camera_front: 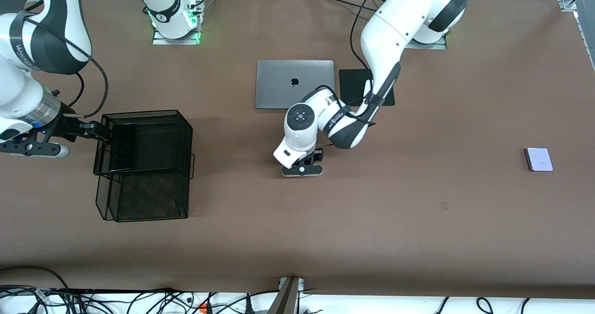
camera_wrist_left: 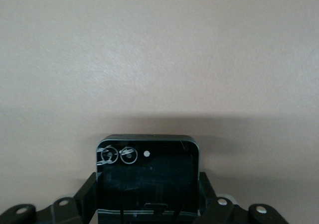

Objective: Place phones with both arms
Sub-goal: 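Place the flip phone mid-table with the left gripper while the right gripper withdraws, then grasp the flip phone with the right gripper while the left gripper withdraws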

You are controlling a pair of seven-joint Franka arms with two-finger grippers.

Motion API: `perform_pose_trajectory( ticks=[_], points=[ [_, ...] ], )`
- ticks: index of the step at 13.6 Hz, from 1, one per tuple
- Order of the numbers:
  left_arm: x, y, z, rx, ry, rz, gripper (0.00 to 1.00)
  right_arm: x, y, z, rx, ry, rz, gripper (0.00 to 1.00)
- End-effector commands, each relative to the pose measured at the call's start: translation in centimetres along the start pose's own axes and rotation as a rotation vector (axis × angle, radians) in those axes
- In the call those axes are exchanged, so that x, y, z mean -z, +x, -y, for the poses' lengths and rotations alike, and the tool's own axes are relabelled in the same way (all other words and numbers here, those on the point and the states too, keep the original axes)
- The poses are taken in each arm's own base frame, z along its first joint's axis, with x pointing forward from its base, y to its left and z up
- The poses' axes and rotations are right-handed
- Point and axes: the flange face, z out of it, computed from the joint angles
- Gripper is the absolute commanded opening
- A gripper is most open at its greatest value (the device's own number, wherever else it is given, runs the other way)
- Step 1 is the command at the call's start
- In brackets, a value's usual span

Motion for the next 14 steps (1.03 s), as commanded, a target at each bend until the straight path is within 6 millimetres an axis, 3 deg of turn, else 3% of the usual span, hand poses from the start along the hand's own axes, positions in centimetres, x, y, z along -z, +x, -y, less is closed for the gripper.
perform_pose_trajectory(
  ticks=[1, 2, 3, 6, 8, 9, 10, 12, 14],
  points=[
    [0.6, 0.8, -0.3, -0.011, 0.010, -0.024, 0.11, 0.7, 0.3, 1.1, -0.030, 0.015, 0.005, 1.00],
    [0.6, 0.8, -0.3, -0.007, 0.007, -0.027, 0.45, 0.6, 0.2, 1.3, -0.035, 0.015, 0.006, 1.00],
    [0.7, 1.1, -0.3, -0.005, -0.009, -0.040, 0.98, 0.7, 0.1, 1.9, -0.028, 0.018, 0.005, 1.00],
    [3.3, 3.1, 1.0, 0.030, -0.017, -0.070, 1.00, 1.1, -0.1, 3.4, -0.012, 0.027, 0.001, 1.00],
    [7.1, 6.2, 4.3, 0.075, -0.011, -0.067, 1.00, 1.2, -0.2, 4.0, -0.013, 0.029, -0.002, 1.00],
    [9.5, 7.8, 6.6, 0.085, -0.012, -0.069, 1.00, 1.5, -0.4, 5.6, -0.019, 0.031, -0.007, 1.00],
    [10.6, 8.3, 8.6, 0.063, -0.002, -0.024, 1.00, 2.1, -0.6, 7.7, -0.031, 0.035, -0.014, 1.00],
    [11.9, 9.4, 14.8, -0.003, 0.054, 0.070, 1.00, 2.6, -1.4, 12.0, -0.055, 0.038, -0.020, 1.00],
    [12.7, 9.6, 20.5, -0.050, 0.085, 0.112, 1.00, 1.5, -2.8, 18.8, -0.075, 0.028, -0.023, 1.00]
  ],
)
